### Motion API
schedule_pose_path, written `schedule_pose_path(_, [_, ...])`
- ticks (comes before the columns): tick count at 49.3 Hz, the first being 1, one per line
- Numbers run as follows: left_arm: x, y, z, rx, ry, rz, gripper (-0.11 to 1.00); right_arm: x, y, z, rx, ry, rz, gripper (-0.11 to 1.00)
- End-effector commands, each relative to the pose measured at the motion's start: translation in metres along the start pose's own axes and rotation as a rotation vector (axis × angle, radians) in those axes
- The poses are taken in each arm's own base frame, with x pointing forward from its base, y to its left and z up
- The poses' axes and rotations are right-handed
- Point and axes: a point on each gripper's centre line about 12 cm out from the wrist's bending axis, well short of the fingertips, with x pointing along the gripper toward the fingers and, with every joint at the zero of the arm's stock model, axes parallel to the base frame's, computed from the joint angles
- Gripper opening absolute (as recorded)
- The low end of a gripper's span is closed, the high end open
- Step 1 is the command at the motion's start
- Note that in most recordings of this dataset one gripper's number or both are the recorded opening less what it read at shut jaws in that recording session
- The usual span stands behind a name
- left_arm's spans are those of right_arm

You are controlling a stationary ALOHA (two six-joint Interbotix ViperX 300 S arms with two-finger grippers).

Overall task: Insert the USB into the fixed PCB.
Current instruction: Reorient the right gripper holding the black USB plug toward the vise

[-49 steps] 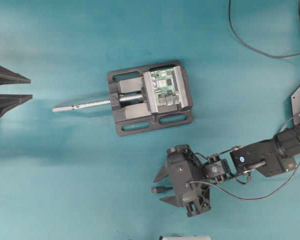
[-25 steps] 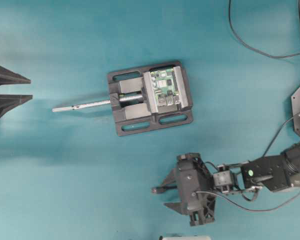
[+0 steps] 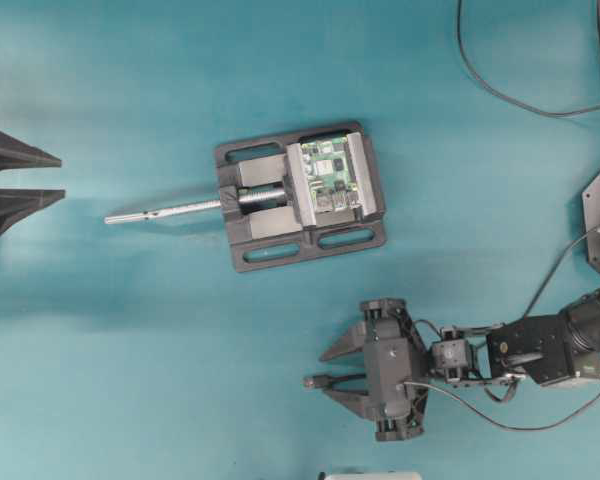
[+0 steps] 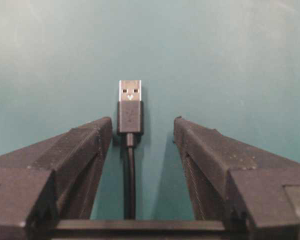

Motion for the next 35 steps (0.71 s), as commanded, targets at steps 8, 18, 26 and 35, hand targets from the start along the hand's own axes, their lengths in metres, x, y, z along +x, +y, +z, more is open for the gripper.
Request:
schedule_pose_path(8, [0.001,0.0,0.003,0.018,-0.002,0.001,0.72,0.001,0.0,0.008,0.013,-0.019,-0.002,0.63])
schedule_pose_path(18, [0.001,0.0,0.003,0.018,-0.006,0.001,0.72,-0.002,0.001,0.004,0.014,0.023,0.011,0.5])
schedule_pose_path(26, [0.001,0.0,0.003,0.017,-0.005,0.003,0.72,-0.004,0.001,-0.003,0.005,0.06,0.019,0.28])
schedule_pose_path(35, [0.001,0.005,-0.001,0.001,-0.019,0.026,0.72,-0.005,0.0,-0.005,0.002,0.062,0.016,0.3])
